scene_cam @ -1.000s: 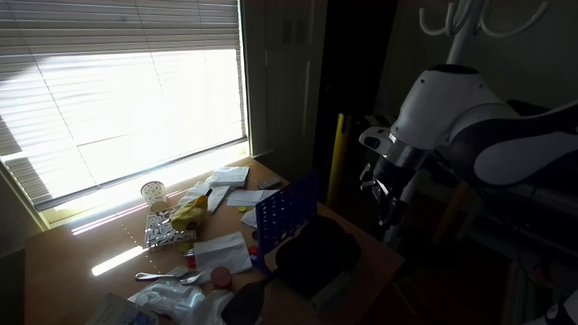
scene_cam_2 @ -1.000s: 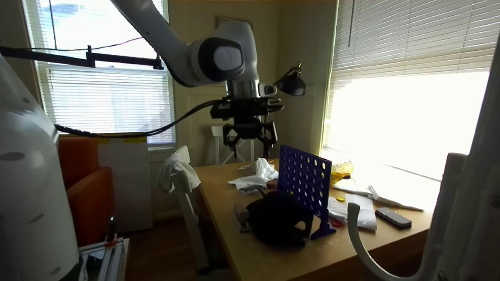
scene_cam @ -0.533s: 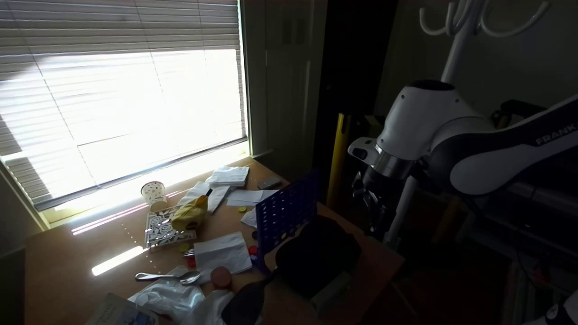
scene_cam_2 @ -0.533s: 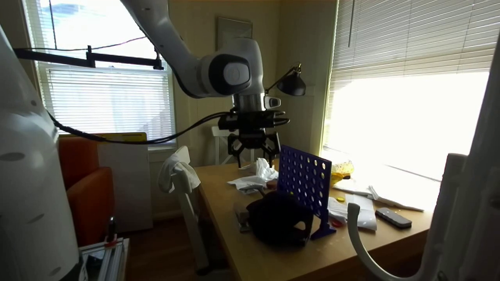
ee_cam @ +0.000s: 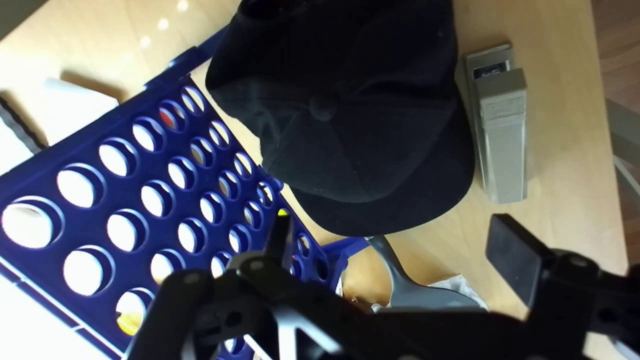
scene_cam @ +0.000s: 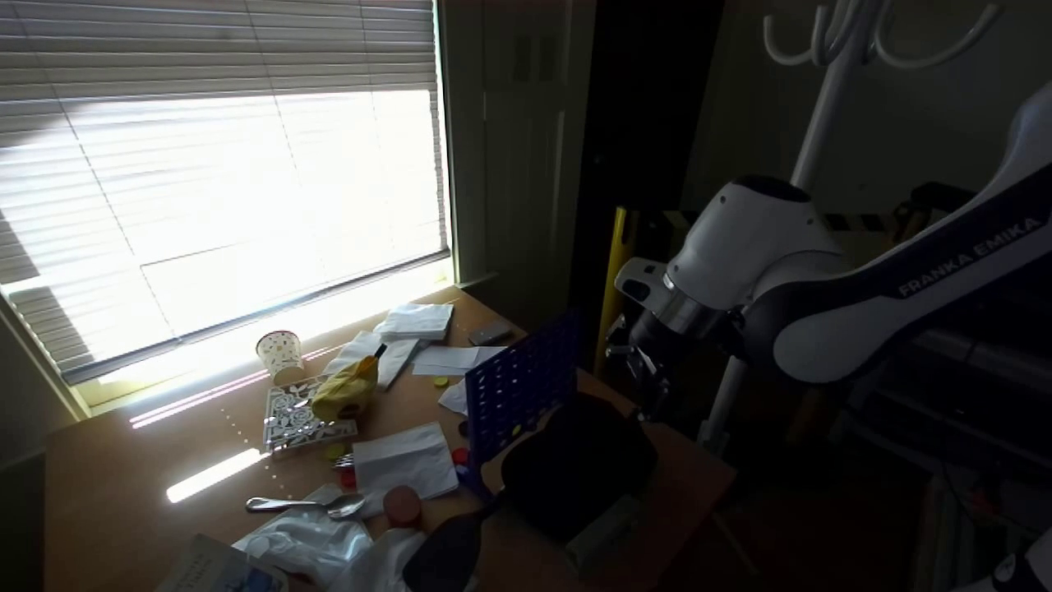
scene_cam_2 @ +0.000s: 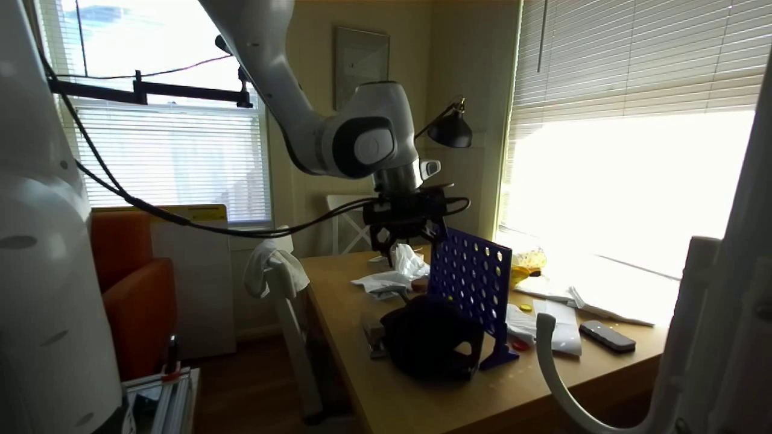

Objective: Put the hat on the coat hanger

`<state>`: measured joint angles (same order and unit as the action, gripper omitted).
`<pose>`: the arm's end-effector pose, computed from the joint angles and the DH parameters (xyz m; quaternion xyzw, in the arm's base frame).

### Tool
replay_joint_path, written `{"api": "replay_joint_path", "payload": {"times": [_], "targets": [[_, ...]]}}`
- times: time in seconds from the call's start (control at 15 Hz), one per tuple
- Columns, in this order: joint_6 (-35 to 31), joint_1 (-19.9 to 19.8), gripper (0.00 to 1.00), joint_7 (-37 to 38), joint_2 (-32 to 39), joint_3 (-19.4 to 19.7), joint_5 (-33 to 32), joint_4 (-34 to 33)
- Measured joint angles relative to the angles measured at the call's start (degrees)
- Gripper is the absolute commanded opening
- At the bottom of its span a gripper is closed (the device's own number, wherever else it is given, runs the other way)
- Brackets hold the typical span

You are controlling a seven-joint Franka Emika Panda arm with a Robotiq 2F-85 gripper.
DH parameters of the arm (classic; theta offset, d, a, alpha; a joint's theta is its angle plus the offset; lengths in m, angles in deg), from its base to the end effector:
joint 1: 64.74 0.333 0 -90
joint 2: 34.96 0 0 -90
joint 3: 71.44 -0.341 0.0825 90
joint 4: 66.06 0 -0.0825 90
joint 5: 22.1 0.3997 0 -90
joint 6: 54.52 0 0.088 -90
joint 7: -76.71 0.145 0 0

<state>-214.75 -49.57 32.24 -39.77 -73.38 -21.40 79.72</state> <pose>0.4783 0.1467 0.3133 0.8496 0.5003 0.1629 0.0380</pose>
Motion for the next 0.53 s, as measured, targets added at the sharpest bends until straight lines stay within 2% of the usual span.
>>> {"api": "replay_joint_path", "payload": {"times": [0.2,0.53], "targets": [[-2.8,-1.1,1.0,-7.1,4.6,0.0,2.5,-1.9],[-3.2,-3.4,1.0,-21.4,10.3,0.6,8.4,-5.1]]}}
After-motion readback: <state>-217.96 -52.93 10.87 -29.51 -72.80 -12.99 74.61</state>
